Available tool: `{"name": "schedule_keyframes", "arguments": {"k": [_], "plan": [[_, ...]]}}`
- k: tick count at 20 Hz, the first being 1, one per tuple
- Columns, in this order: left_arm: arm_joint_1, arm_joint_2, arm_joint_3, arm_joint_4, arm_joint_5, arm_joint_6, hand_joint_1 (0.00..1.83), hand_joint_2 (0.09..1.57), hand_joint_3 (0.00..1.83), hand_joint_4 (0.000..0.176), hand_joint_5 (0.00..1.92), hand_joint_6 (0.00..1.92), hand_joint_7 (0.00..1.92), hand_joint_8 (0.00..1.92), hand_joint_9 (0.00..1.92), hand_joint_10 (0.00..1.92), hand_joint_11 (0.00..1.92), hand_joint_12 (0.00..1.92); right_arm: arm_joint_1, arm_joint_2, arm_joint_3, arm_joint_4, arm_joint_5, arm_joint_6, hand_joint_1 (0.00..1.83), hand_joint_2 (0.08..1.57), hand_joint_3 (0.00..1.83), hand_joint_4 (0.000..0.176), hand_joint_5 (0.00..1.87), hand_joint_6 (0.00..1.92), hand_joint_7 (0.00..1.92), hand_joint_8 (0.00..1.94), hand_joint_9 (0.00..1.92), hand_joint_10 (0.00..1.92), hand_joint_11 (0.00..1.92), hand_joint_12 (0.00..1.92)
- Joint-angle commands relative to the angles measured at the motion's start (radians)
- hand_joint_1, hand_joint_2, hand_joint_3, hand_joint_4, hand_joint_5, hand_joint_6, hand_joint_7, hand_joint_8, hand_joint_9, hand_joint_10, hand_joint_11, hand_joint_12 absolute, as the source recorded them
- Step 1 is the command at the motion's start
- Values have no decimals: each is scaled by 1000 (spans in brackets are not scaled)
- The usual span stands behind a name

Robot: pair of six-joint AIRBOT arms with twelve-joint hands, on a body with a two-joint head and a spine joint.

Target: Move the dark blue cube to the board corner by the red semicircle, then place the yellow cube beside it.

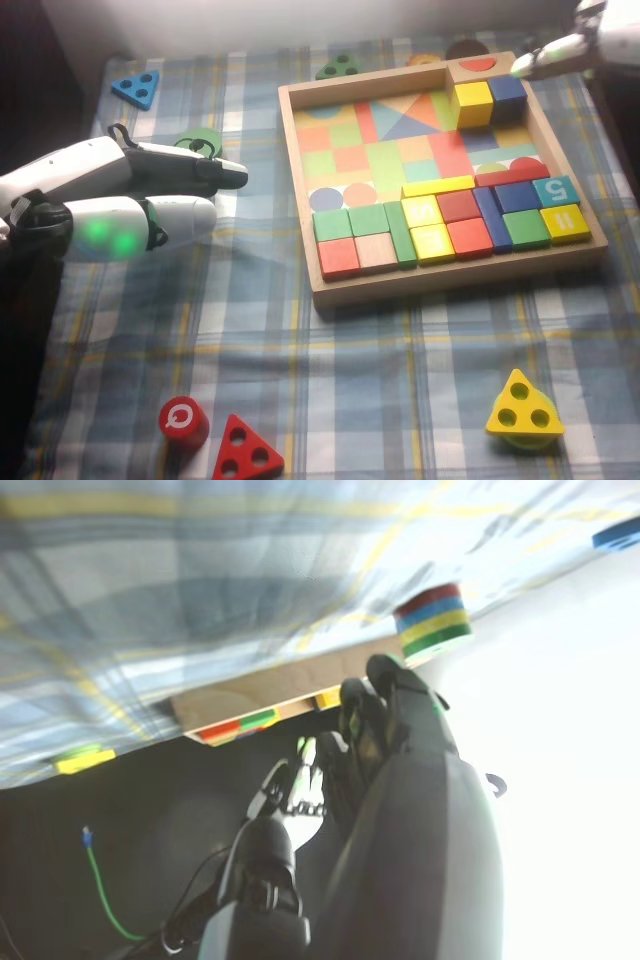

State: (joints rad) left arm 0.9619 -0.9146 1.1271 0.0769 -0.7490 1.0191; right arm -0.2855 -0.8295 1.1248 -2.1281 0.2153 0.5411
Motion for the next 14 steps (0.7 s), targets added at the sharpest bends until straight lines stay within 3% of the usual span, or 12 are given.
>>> {"name": "schedule_keyframes", "arguments": {"k": [1, 3, 4, 5, 6, 7, 9, 10, 13, 14], "plan": [[-7, -1, 6, -27, -135, -7, 322, 1331, 2, 3, 506, 0, 399, 0, 438, 2, 197, 375, 18, 20, -16, 27, -86, -22, 1511, 1152, 0, 0, 447, 9, 1123, 1941, 1307, 1921, 1396, 1921], [1, 1, 6, -39, -153, -7, 270, 1341, 5, 28, 470, 0, 383, 0, 428, 0, 195, 376, 22, 66, -56, 47, -133, -23, 1319, 1159, 2, 0, 461, 7, 1147, 1941, 1361, 1921, 1409, 1921], [10, 2, 6, -47, -165, -7, 310, 1337, 1, 25, 469, 0, 386, 1, 434, 2, 201, 383, 22, 81, -72, 47, -157, -23, 1190, 1169, 5, 0, 461, 4, 1176, 1941, 1375, 1921, 1388, 1921], [24, 4, 6, -63, -184, -7, 292, 1342, 3, 43, 440, 0, 358, 0, 404, 0, 176, 379, 22, 95, -90, 47, -182, -23, 1115, 1178, 7, 0, 460, 2, 1195, 1941, 1385, 1921, 1383, 1921], [36, 6, 6, -78, -200, -7, 299, 1341, 1, 47, 441, 1, 362, 2, 405, 2, 182, 394, 22, 100, -99, 47, -192, -23, 1070, 1189, 7, 0, 445, 1, 1223, 1941, 1402, 1921, 1401, 1921], [50, 9, 5, -98, -220, -7, 288, 1346, 2, 51, 433, 0, 354, 1, 401, 0, 166, 400, 22, 104, -110, 45, -201, -23, 1039, 1189, 4, 0, 446, 2, 1206, 1941, 1394, 1921, 1391, 1921], [70, 14, 2, -122, -240, -7, 300, 1344, 0, 37, 434, 2, 350, 4, 379, 4, 140, 403, 22, 92, -109, 35, -204, -23, 1064, 1211, 7, 0, 401, 1, 1160, 1941, 1346, 1921, 1361, 1921], [70, 15, 3, -120, -231, -7, 289, 1347, 1, 49, 416, 0, 339, 1, 371, 0, 123, 406, 15, 69, -88, 30, -203, -23, 1073, 1209, 4, 0, 391, 0, 1121, 1941, 1303, 1921, 1329, 1921], [64, 16, 6, -110, -213, -7, 272, 1342, 0, 43, 432, 1, 351, 0, 383, 0, 105, 500, -44, -47, 28, 29, -202, -23, 1144, 1197, 0, 0, 384, 1, 1018, 1941, 1221, 1921, 1259, 1921], [55, 14, 9, -103, -204, -7, 238, 1346, 1, 51, 425, 0, 348, 0, 387, 2, 98, 517, -69, -94, 83, 37, -202, -23, 1164, 1197, 0, 0, 401, 6, 990, 1941, 1200, 1921, 1241, 1921]]}}
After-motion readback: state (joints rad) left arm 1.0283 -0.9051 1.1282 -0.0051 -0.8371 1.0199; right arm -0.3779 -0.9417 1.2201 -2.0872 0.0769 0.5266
